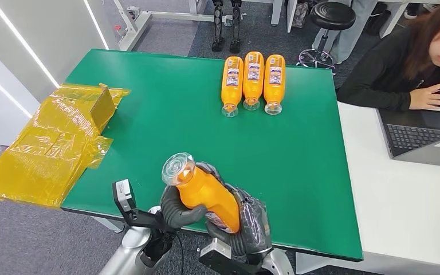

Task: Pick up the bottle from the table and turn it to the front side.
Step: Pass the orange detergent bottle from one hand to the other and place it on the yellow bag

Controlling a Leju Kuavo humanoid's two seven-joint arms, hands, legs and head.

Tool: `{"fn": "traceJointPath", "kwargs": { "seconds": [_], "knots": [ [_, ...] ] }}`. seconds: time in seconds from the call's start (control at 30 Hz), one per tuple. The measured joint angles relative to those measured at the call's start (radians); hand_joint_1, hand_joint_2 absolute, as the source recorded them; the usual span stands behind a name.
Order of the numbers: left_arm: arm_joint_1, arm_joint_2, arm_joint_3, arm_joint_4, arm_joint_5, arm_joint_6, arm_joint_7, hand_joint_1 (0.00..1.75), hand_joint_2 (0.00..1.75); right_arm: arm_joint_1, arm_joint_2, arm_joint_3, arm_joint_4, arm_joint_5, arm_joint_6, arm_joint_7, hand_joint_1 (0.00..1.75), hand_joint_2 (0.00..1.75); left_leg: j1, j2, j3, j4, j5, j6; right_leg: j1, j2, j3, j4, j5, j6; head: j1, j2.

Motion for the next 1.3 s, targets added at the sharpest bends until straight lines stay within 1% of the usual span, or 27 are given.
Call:
{"fn": "traceJointPath", "kwargs": {
  "seconds": [0.17,0.2,0.3,0.33,0.43,0.5,0.57,0.67,0.73,0.8,0.87,0.93,1.0,1.07,1.2,1.3],
  "knots": [
    [-0.011,0.0,0.002,0.014,0.007,0.014,-0.001,1.75,1.75,-0.015,0.006,-0.001,0.011,-0.002,0.018,0.003,1.75,1.75,0.0,0.0,0.0,0.0,0.0,0.0,0.0,0.0,0.0,0.0,0.0,0.0,0.0,0.0],
    [-0.012,0.0,0.003,0.016,0.009,0.017,-0.001,1.75,1.75,-0.017,0.007,-0.001,0.012,-0.003,0.022,0.004,1.44,1.75,0.0,0.0,0.0,0.0,0.0,0.0,0.0,0.0,0.0,0.0,0.0,0.0,0.0,0.0],
    [-0.012,0.0,0.005,0.02,0.011,0.028,-0.001,1.75,1.75,-0.02,0.008,-0.002,0.016,-0.005,0.034,0.005,0.14,1.75,0.0,0.0,0.0,0.0,0.0,0.0,0.0,0.0,0.0,0.0,0.0,0.0,0.0,0.0],
    [-0.011,0.0,0.005,0.021,0.011,0.032,-0.002,1.75,1.75,-0.019,0.008,-0.002,0.017,-0.005,0.037,0.005,0.0,1.75,0.0,0.0,0.0,0.0,0.0,0.0,0.0,0.0,0.0,0.0,0.0,0.0,0.0,0.0],
    [-0.001,0.0,0.006,0.022,0.0,0.055,-0.005,1.75,1.75,-0.016,0.008,-0.003,0.02,-0.016,0.051,0.0,0.0,1.75,0.0,0.0,0.0,0.0,0.0,0.0,0.0,0.0,0.0,0.0,0.0,0.0,0.0,0.0],
    [0.006,0.002,0.006,0.022,-0.067,0.107,-0.023,1.75,1.75,-0.007,0.008,-0.003,0.024,-0.041,0.058,-0.016,0.0,1.75,0.0,0.0,0.0,0.0,0.0,0.0,0.0,0.0,0.0,0.0,0.0,0.0,0.0,0.0],
    [0.008,0.005,0.006,0.022,-0.206,0.221,-0.052,1.75,1.75,0.003,0.006,-0.002,0.028,-0.067,0.059,-0.046,0.0,1.75,0.0,0.0,0.0,0.0,0.0,0.0,0.0,0.0,0.0,0.0,0.0,0.0,0.0,0.0],
    [-0.007,0.014,0.01,0.032,-0.433,0.427,-0.083,1.75,1.75,0.012,0.006,0.002,0.029,-0.09,0.053,-0.084,0.0,1.75,0.0,0.001,0.0,0.0,0.0,0.0,0.0,0.001,-0.001,0.0,0.0,0.0,0.0,0.0],
    [-0.034,0.022,0.021,0.057,-0.554,0.547,-0.096,1.75,1.75,0.017,0.006,0.007,0.03,-0.097,0.049,-0.097,0.0,1.75,0.0,0.001,0.0,0.0,0.0,0.0,0.0,0.001,-0.001,0.0,0.0,0.0,0.0,0.0],
    [-0.073,0.031,0.047,0.103,-0.633,0.635,-0.1,1.75,1.75,0.024,0.004,0.015,0.03,-0.106,0.045,-0.109,0.0,1.75,0.0,0.001,0.0,0.0,0.001,-0.001,0.0,0.001,-0.001,0.0,0.0,-0.001,0.0,0.0],
    [-0.113,0.039,0.08,0.157,-0.676,0.68,-0.104,1.75,1.75,0.031,-0.001,0.022,0.03,-0.118,0.042,-0.12,0.0,1.75,0.0,0.001,0.0,0.0,0.001,-0.001,0.0,0.001,-0.001,0.001,0.001,-0.001,0.0,0.0],
    [-0.145,0.044,0.103,0.202,-0.696,0.701,-0.109,1.75,1.75,0.033,-0.005,0.025,0.03,-0.125,0.041,-0.128,0.0,1.75,0.0,0.001,0.0,0.0,0.001,-0.002,0.0,0.001,-0.001,0.001,0.001,-0.001,0.0,0.0],
    [-0.167,0.046,0.114,0.234,-0.72,0.723,-0.108,1.75,1.75,0.034,-0.008,0.027,0.03,-0.131,0.04,-0.132,0.0,1.75,0.0,0.001,0.0,0.0,0.001,-0.002,0.0,0.001,-0.001,0.001,0.001,-0.001,0.0,0.0],
    [-0.185,0.049,0.118,0.26,-0.767,0.766,-0.096,1.75,1.75,0.035,-0.009,0.028,0.032,-0.139,0.04,-0.138,0.0,1.75,0.0,0.001,0.0,0.0,0.001,-0.002,0.0,0.001,-0.001,0.001,0.001,-0.001,0.0,0.0],
    [-0.234,0.065,0.119,0.332,-0.922,0.875,-0.045,1.75,1.75,0.03,-0.009,0.035,0.045,-0.181,0.039,-0.158,0.0,1.75,0.0,0.001,0.0,0.0,0.001,-0.002,0.0,0.001,-0.001,0.001,0.001,-0.001,0.0,0.0],
    [-0.274,0.091,0.119,0.399,-1.074,0.961,0.027,1.75,1.75,0.02,-0.009,0.046,0.064,-0.218,0.031,-0.179,0.0,1.75,0.001,0.002,0.0,0.0,0.002,-0.002,0.0,0.002,-0.001,0.001,0.001,-0.002,0.0,0.0]
  ]
}}
